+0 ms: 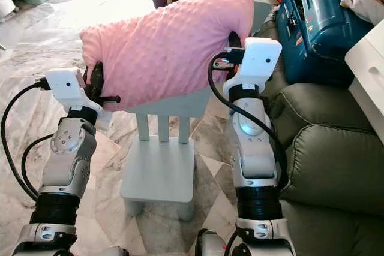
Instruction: Move the pillow to the sofa
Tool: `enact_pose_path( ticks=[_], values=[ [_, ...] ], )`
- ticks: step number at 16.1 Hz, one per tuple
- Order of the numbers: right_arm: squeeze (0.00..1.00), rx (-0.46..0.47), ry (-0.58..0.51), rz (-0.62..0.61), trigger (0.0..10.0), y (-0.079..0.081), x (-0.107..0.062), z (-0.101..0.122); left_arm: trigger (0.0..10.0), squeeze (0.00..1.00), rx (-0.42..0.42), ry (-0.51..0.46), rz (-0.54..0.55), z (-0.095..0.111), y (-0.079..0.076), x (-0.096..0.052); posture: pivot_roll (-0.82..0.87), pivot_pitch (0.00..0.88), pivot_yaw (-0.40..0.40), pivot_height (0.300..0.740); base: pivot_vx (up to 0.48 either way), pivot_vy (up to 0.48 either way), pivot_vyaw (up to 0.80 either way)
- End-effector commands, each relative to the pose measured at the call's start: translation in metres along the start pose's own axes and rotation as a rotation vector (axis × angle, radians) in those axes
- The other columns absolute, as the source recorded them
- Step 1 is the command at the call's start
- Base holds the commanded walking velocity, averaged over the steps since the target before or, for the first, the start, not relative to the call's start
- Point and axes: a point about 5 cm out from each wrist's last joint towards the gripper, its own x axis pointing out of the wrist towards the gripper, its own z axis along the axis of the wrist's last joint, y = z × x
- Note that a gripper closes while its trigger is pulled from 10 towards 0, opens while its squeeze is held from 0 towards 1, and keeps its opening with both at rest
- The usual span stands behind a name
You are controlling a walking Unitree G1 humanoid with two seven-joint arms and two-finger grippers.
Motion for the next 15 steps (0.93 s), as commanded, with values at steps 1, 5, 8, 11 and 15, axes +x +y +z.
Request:
enact_pose_path(
  ticks=[1,5,8,11,15],
  values=[
    [0.0,0.004,-0.037,0.002,0.0,0.0,0.004,0.007,0.0,0.0,-0.005,-0.004,0.008,0.002,0.0,0.002,-0.09,0.121,-0.027,0.74,0.0,0.0,0.0],
    [0.0,0.007,-0.011,0.016,0.0,0.0,0.005,0.005,0.0,0.0,0.012,0.048,0.039,-0.003,0.006,0.003,-0.09,0.119,-0.038,0.74,0.0,0.0,0.0],
    [0.0,-0.003,0.002,0.025,0.0,0.001,0.001,0.001,10.0,0.0,0.04,0.097,0.049,-0.009,0.009,0.002,-0.09,0.126,-0.036,0.74,0.0,0.0,0.0],
    [0.0,-0.003,0.055,0.0,0.0,-0.009,-0.009,-0.009,10.0,0.0,0.037,0.146,0.093,-0.015,0.019,-0.008,-0.09,0.134,-0.039,0.74,0.0,0.0,0.0],
    [0.0,-0.007,0.093,-0.005,0.0,-0.012,-0.018,-0.014,10.0,0.0,0.055,0.177,0.1,-0.019,0.025,-0.022,-0.09,0.15,-0.04,0.74,0.0,0.0,0.0]
  ],
)
